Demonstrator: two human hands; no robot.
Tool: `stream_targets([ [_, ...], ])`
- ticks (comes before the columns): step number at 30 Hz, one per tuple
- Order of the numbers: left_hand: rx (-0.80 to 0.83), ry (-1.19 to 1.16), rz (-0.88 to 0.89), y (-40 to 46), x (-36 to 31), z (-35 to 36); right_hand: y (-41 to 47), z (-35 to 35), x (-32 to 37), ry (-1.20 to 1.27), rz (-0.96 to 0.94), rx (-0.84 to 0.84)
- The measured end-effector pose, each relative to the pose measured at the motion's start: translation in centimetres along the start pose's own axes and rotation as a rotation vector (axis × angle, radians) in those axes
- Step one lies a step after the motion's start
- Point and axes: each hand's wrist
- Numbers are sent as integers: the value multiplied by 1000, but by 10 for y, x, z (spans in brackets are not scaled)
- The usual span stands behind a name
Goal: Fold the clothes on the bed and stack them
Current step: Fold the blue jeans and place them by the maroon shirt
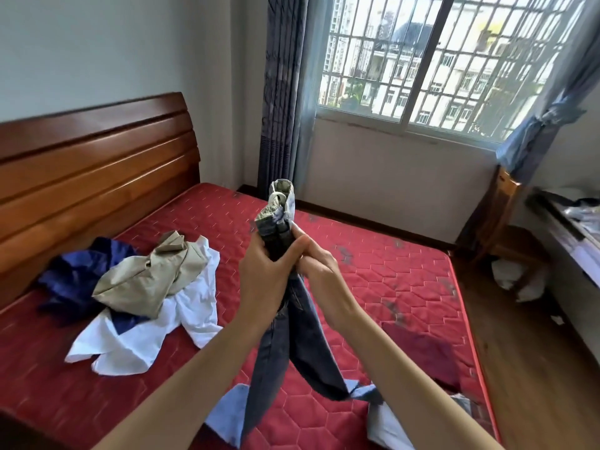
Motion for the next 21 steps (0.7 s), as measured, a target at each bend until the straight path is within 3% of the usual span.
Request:
stream_targets([
  [3, -91, 57, -23, 2, 9, -4, 0, -2, 1, -50, 44, 82],
  [6, -70, 81, -7, -1, 22, -15, 2, -15, 2, -199, 16, 130],
  [9, 29, 124, 51, -15, 35, -33, 4, -34, 6, -454, -159, -95],
  [12, 137, 151, 110, -37, 45, -52, 9, -55, 10, -510, -307, -244],
  [18, 340, 212, 231, -76, 47, -82, 5, -65, -14, -810, -377, -40],
  [21, 427, 257, 290, -92, 46, -96, -6, -67, -35, -854, -472, -66],
])
Point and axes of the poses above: each hand's wrist, its own y-axis towards the middle knuckle, its own z-axis out of the palm, x = y × z, and after that the axes turned 13 degrees about z, right-handed
